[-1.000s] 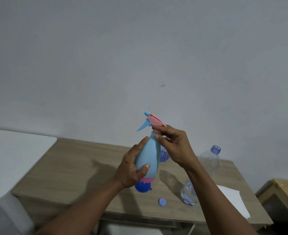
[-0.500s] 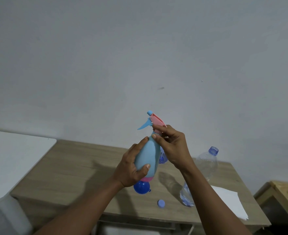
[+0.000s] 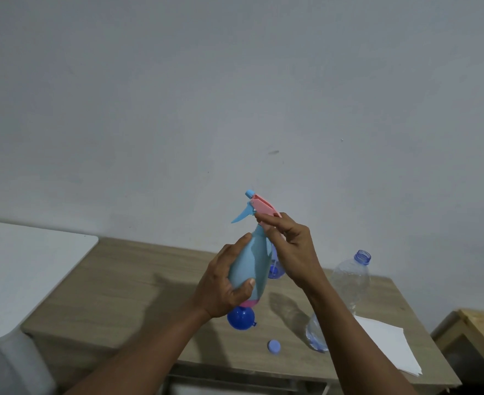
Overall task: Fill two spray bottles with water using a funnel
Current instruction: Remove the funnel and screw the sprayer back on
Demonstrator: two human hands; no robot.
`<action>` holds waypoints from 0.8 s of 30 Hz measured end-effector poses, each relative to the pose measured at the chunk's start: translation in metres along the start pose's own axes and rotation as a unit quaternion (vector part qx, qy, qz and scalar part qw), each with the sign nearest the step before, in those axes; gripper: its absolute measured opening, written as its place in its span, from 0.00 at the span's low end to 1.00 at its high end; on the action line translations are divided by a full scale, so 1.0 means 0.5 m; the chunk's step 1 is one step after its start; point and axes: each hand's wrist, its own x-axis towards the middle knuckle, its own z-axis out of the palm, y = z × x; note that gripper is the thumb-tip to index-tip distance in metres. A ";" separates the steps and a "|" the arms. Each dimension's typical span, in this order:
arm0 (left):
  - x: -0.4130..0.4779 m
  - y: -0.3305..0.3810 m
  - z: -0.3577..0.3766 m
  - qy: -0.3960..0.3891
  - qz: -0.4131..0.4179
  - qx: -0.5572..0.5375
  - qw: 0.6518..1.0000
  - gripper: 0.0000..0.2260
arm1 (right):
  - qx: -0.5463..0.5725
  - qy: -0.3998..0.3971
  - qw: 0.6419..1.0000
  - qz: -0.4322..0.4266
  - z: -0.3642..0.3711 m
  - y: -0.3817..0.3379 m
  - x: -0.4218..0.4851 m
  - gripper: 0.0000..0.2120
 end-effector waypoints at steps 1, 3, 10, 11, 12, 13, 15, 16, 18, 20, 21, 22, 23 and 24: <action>0.001 -0.001 -0.001 0.002 -0.001 -0.001 1.000 0.34 | 0.010 -0.017 1.000 0.006 -0.005 -0.002 -0.001 0.20; 0.005 0.000 -0.003 0.007 -0.001 -0.003 1.000 0.34 | 0.016 -0.023 1.000 0.007 -0.010 -0.003 0.002 0.18; 0.011 -0.003 -0.002 0.001 -0.001 0.008 1.000 0.34 | -0.026 0.026 0.999 -0.005 0.003 -0.005 0.012 0.12; 0.009 -0.004 -0.003 0.002 0.001 0.006 1.000 0.34 | -0.024 0.012 1.000 -0.002 -0.002 -0.004 0.012 0.12; 0.007 -0.005 -0.004 0.002 0.001 0.005 1.000 0.34 | -0.020 -0.004 1.000 0.002 -0.008 -0.002 0.011 0.12; 0.007 -0.006 -0.004 0.002 -0.001 0.004 1.000 0.34 | -0.015 -0.017 1.000 0.006 -0.014 0.001 0.010 0.13; 0.011 -0.005 -0.004 0.003 -0.003 0.002 1.000 0.34 | -0.008 -0.020 1.000 0.009 -0.016 0.004 0.012 0.14; 0.015 -0.003 -0.004 0.005 -0.002 0.005 1.000 0.34 | -0.005 -0.010 1.000 0.009 -0.012 0.004 0.014 0.14; 0.021 -0.002 -0.003 0.007 0.001 0.014 1.000 0.34 | -0.008 0.023 1.000 0.005 0.001 0.001 0.019 0.13; 0.022 -0.002 -0.001 0.002 -0.002 0.013 1.000 0.34 | -0.027 0.044 0.999 0.004 0.011 -0.003 0.020 0.12; 0.021 -0.002 -0.001 0.001 -0.003 0.009 1.000 0.34 | -0.041 0.041 0.998 0.003 0.011 -0.004 0.020 0.11; 0.019 -0.004 -0.003 0.002 -0.003 0.004 1.000 0.34 | -0.053 0.030 0.998 0.002 0.008 -0.005 0.020 0.11; 0.018 -0.006 -0.004 0.004 -0.001 0.001 1.000 0.34 | -0.063 0.013 0.998 0.003 0.003 -0.006 0.019 0.12; 0.018 -0.007 -0.006 0.006 0.001 0.000 1.000 0.34 | -0.070 -0.005 0.998 0.004 -0.003 -0.006 0.020 0.14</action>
